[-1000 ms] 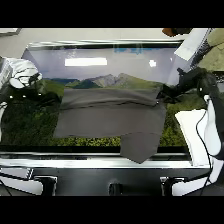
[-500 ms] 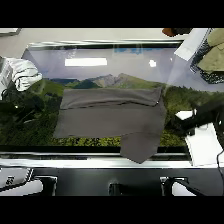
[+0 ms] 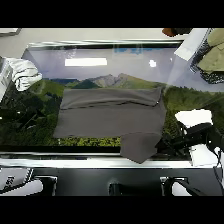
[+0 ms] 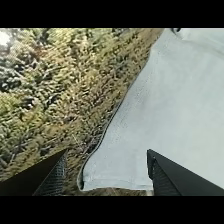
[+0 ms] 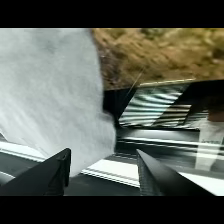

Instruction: Fold the clothes and pants, and hang the long-sleeved shirts on hangers.

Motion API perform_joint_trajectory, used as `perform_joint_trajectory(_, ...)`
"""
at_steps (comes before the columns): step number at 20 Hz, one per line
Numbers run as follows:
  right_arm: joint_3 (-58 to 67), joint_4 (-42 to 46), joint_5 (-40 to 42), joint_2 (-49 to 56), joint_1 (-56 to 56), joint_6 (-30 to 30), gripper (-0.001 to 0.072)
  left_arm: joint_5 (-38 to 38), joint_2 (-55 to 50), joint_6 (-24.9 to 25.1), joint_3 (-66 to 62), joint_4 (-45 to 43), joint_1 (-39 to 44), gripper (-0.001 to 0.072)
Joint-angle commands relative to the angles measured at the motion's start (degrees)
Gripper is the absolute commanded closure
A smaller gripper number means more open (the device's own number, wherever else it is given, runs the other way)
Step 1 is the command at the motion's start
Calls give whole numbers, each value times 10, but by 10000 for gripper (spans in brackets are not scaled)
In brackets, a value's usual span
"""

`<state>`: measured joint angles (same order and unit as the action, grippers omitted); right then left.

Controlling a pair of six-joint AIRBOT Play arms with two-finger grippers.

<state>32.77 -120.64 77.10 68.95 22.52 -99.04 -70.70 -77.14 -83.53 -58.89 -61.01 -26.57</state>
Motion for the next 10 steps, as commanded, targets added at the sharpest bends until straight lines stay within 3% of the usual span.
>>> perform_joint_trajectory(1, -23, -22, -23, -1, 0, -2, 239, 9, 1, 0, 3, 2, -1, 136)
perform_joint_trajectory(4, -48, -47, -40, -1, 0, -3, 248, 19, 1, -1, 3, 2, -2, 135)
perform_joint_trajectory(5, -53, -60, -46, -1, 0, -8, 305, 21, 1, -1, 3, 2, -2, 136)
perform_joint_trajectory(8, -56, -87, -67, -1, 0, -13, 325, 28, 1, -1, 4, 3, -2, 136)
perform_joint_trajectory(10, -56, -103, -74, -1, 0, -21, 397, 40, 1, 0, 16, 7, -2, 136)
